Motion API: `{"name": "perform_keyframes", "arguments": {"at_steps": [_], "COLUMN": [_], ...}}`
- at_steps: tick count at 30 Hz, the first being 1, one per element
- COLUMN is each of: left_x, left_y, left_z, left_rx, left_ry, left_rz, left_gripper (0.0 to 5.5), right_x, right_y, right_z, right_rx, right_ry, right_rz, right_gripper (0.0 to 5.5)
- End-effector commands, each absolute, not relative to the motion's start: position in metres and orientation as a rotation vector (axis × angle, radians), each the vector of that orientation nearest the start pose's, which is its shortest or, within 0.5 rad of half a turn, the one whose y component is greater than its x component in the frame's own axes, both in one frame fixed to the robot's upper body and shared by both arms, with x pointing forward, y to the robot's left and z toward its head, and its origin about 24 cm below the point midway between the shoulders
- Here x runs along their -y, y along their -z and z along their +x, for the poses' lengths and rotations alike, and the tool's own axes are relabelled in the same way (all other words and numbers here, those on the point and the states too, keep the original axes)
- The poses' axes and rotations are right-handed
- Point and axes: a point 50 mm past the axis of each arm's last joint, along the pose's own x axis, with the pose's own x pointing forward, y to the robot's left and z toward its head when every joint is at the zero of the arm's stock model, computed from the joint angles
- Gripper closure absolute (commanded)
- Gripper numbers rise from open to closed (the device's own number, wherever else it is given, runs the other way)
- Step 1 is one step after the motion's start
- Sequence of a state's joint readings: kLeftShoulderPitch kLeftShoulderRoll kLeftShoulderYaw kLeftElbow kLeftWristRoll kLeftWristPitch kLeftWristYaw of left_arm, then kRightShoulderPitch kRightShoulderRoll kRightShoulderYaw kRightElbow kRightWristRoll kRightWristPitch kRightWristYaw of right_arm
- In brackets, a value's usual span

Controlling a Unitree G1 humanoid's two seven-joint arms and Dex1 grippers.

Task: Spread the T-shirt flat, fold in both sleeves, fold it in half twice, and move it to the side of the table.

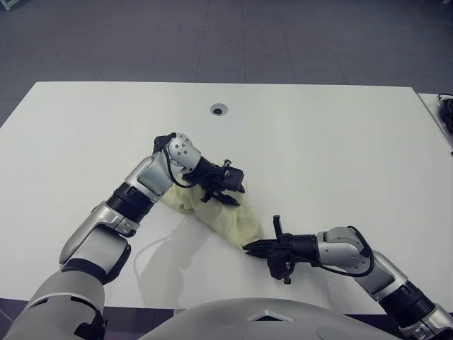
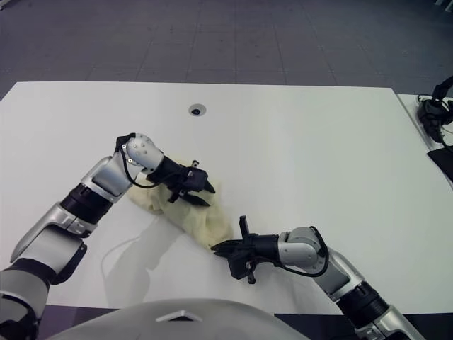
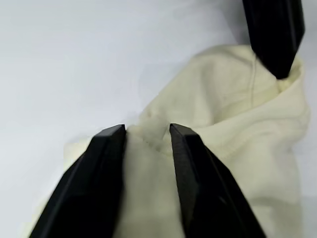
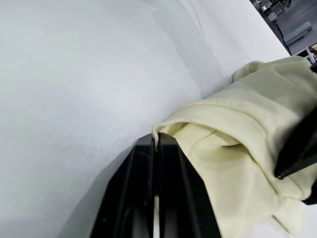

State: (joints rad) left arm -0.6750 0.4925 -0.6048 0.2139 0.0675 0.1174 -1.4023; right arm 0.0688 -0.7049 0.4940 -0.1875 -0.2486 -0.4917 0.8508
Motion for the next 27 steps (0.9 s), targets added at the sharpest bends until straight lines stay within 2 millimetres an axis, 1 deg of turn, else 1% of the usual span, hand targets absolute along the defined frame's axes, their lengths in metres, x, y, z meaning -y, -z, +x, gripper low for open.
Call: {"name": "perform_keyframes", "arguments": {"at_steps": [1,5,7,11,15,18,21,27], "left_x": [-0.089,-0.087,-0.087,-0.088,-0.094,-0.098,-0.107,-0.136], "left_y": [-0.086,-0.085,-0.086,-0.091,-0.099,-0.109,-0.126,-0.154], "left_z": [0.290,0.293,0.293,0.293,0.293,0.293,0.293,0.286], "left_rx": [-0.433,-0.422,-0.417,-0.402,-0.375,-0.329,-0.265,-0.157], "left_ry": [1.745,1.734,1.734,1.734,1.718,1.694,1.656,1.549], "left_rz": [0.920,0.932,0.930,0.915,0.893,0.865,0.831,0.784], "left_gripper": [4.59,5.22,5.36,5.38,5.38,5.38,5.38,5.39], "right_x": [0.125,0.125,0.124,0.124,0.124,0.125,0.129,0.138], "right_y": [-0.039,-0.039,-0.039,-0.039,-0.038,-0.037,-0.036,-0.041], "right_z": [0.159,0.158,0.158,0.159,0.159,0.159,0.161,0.171], "right_rx": [0.118,0.115,0.117,0.119,0.113,0.106,0.091,0.082], "right_ry": [-1.564,-1.570,-1.571,-1.566,-1.561,-1.557,-1.543,-1.484], "right_rz": [-0.914,-0.909,-0.907,-0.907,-0.905,-0.903,-0.906,-0.912], "right_gripper": [5.50,5.50,5.50,5.50,5.50,5.50,5.50,5.50]}}
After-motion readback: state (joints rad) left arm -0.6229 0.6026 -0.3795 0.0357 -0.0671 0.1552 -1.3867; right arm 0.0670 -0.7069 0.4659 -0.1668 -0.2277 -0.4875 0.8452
